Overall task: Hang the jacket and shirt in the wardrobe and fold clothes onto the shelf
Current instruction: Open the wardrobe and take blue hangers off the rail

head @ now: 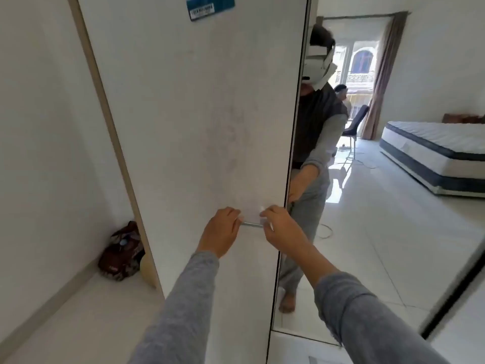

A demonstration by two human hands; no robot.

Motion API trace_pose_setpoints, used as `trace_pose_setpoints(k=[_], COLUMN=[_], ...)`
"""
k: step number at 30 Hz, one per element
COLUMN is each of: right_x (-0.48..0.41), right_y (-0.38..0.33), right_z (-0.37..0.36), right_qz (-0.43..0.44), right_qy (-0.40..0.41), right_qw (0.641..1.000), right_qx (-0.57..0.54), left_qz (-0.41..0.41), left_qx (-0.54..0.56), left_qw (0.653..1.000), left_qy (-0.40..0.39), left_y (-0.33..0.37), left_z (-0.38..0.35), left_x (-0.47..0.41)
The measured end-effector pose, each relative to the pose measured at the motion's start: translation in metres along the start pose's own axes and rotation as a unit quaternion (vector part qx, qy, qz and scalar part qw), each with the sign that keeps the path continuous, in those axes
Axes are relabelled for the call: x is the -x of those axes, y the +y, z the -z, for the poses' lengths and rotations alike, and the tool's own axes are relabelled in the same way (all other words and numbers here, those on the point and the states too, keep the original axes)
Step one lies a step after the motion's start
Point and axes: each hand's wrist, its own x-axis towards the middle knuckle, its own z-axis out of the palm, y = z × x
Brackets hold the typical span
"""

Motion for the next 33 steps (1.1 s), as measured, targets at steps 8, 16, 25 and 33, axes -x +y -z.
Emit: trace_pose_setpoints(k=[8,16,25,33], right_x=[-0.002,0.008,0.051,0.115], right_y=[0.023,0.008,-0.042,-0.108], right_z=[-0.04,-0.047,-0.042,-0.022], right_qz=[0.074,0.017,0.023,0.068], right_qy=[0.087,0.131,0.114,0.087], right_qw=[0.993,0.991,0.992,0.994], right_qx=[0.032,0.011,0.058,0.021], left_qz=[-0.017,0.062,0.037,-0.013], left_qx=[0.002,0.065,0.058,-0.02], left_qw=[0.992,0.989,0.995,0.999], left_qy=[0.125,0.117,0.071,0.031], left_y=[-0.02,-0.004,-0.008,-0.016], left_z=[-0.045,-0.04,-0.008,0.041], left_x=[-0.003,0.007,0.051,0.115])
